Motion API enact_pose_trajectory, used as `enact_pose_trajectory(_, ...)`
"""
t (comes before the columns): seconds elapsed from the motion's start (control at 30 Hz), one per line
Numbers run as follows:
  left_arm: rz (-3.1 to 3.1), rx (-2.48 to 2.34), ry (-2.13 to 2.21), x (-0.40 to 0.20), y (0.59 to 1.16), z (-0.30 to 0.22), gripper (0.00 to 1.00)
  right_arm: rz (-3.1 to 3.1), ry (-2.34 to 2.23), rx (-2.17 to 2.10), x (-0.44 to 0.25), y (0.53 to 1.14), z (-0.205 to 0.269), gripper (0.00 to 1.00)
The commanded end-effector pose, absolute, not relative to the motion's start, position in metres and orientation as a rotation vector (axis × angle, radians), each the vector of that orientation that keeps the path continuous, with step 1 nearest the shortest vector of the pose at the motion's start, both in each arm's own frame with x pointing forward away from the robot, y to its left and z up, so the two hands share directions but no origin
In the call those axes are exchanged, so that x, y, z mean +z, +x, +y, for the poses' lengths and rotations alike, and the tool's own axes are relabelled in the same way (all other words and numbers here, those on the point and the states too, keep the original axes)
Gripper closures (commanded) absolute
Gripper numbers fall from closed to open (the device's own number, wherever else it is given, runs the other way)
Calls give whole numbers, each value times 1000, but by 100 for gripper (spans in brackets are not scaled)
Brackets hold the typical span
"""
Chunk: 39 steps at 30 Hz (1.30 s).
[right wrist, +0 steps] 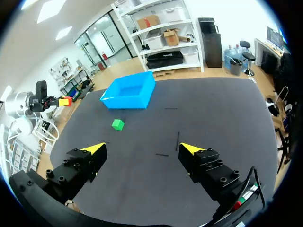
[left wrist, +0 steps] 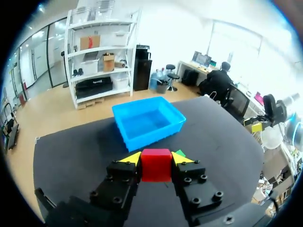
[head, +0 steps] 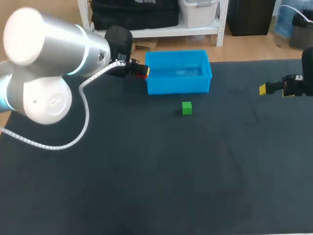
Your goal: Use the left arm to pick the red cube and place it into the blue plastic box first, then use the right arm to grasp the green cube and put it into the same blue plastic box after the first action is fully finished.
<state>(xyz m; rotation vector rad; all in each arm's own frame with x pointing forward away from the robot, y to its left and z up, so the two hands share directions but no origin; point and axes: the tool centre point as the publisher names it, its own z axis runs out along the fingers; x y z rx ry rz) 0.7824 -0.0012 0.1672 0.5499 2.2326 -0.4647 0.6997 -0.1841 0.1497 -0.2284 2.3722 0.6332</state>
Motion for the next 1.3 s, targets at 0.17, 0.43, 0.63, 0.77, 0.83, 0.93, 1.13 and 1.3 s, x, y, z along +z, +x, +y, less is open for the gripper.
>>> enact_pose_trajectory(0.17, 2214, -526, 585, 166, 790, -4, 100, 2372, -231, 636, 150, 700, -185, 0)
enact_pose_trajectory(0.43, 2209, -545, 620, 163, 816, -8, 100, 2372, -231, 636, 150, 700, -185, 0)
enact_pose_trajectory(0.63, 2189, -581, 670, 156, 847, -19, 100, 2372, -231, 636, 150, 700, -185, 0)
enact_pose_trajectory(0.77, 2179, -593, 696, 152, 864, -28, 100, 2372, -231, 636, 150, 700, -185, 0)
enact_pose_trajectory(0.83, 2169, -600, 711, 152, 873, -33, 100, 2372, -231, 636, 150, 700, -185, 0)
enact_pose_trajectory(0.93, 2160, -614, 726, 151, 885, -39, 100, 2372, -231, 636, 150, 700, -185, 0)
enact_pose_trajectory(1.13, 2154, -644, 744, 148, 905, -49, 100, 2372, -231, 636, 150, 700, -185, 0)
enact_pose_trajectory(1.3, 2163, -660, 754, 146, 916, -57, 100, 2372, -231, 636, 150, 700, -185, 0)
